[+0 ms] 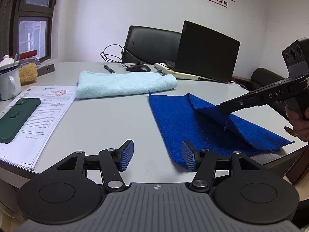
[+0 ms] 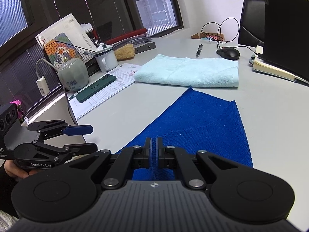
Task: Fold towel
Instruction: 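Fold the held cloth edge over the cloth toward the left gripper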
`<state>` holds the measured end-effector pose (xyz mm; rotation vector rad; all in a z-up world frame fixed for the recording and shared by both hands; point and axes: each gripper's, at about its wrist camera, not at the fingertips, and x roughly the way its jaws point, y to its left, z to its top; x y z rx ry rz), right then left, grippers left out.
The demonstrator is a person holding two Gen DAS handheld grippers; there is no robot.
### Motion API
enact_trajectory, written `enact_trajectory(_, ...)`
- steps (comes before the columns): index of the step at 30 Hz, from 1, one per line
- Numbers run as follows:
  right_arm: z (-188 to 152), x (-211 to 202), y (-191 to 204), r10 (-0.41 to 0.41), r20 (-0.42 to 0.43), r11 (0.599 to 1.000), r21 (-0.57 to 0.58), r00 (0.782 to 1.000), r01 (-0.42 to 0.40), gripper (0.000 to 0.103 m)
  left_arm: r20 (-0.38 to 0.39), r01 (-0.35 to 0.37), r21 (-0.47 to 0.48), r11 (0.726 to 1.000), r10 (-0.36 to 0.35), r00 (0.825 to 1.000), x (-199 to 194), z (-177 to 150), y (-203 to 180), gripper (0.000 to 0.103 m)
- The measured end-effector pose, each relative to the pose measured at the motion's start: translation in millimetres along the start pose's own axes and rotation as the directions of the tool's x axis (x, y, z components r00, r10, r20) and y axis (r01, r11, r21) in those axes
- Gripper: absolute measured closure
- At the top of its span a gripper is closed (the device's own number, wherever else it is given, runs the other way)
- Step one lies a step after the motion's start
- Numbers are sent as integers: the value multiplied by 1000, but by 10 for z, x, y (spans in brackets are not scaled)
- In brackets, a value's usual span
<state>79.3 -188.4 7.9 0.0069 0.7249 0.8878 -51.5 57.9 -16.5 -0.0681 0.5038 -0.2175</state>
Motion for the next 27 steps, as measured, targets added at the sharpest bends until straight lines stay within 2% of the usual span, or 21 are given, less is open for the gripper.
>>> enact_trajectory(13,-45,-129,73,26,21,1000,-7,999,-25,99,-11,11,19,1000,-11,1000,15,-30,-52,44)
enact_trajectory(19,42,-71,141,48,36,999,-16,998,-48,99,-14,34,40,999,-33,999,-8,-34,-94,44)
enact_trajectory(27,86,121,318,96,-9,993,-64,995,-97,99,-21,49,58,997,-48,999,-29,-49,-114,44)
